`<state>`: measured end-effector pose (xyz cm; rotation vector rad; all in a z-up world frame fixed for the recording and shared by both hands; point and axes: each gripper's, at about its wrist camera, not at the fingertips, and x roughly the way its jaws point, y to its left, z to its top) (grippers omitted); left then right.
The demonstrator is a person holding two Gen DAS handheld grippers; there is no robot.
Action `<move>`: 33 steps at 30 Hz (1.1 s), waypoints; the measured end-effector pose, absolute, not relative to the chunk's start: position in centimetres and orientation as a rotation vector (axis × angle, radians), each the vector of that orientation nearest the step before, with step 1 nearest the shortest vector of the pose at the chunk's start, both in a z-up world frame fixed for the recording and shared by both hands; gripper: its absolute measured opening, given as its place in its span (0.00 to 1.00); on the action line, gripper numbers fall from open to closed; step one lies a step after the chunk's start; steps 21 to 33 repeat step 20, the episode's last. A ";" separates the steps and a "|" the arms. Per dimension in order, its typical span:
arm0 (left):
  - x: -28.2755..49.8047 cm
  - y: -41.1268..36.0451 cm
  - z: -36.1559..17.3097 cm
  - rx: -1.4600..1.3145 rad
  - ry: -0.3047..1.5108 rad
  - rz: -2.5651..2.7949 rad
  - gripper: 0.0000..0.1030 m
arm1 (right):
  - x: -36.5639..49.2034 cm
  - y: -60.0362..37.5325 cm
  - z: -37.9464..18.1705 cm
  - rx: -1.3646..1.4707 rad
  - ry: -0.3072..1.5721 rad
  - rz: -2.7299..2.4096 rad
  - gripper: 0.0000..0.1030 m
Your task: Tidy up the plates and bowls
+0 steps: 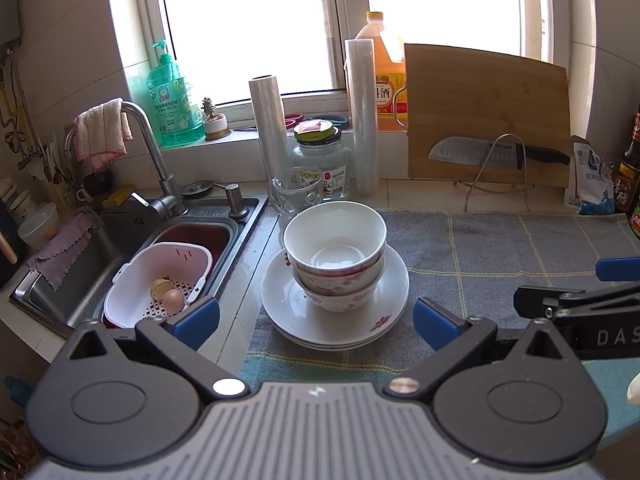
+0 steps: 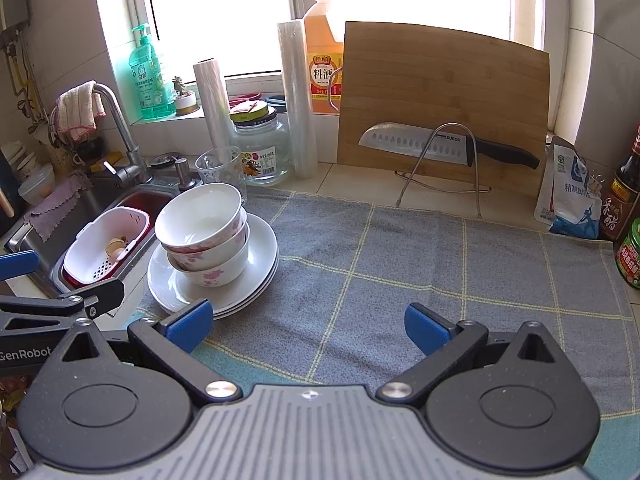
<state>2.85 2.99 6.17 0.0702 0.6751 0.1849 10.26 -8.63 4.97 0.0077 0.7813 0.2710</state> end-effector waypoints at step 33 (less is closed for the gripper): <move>3.3 3.3 6.4 0.075 0.680 0.189 0.99 | 10.7 -8.6 5.0 0.005 0.786 0.281 1.00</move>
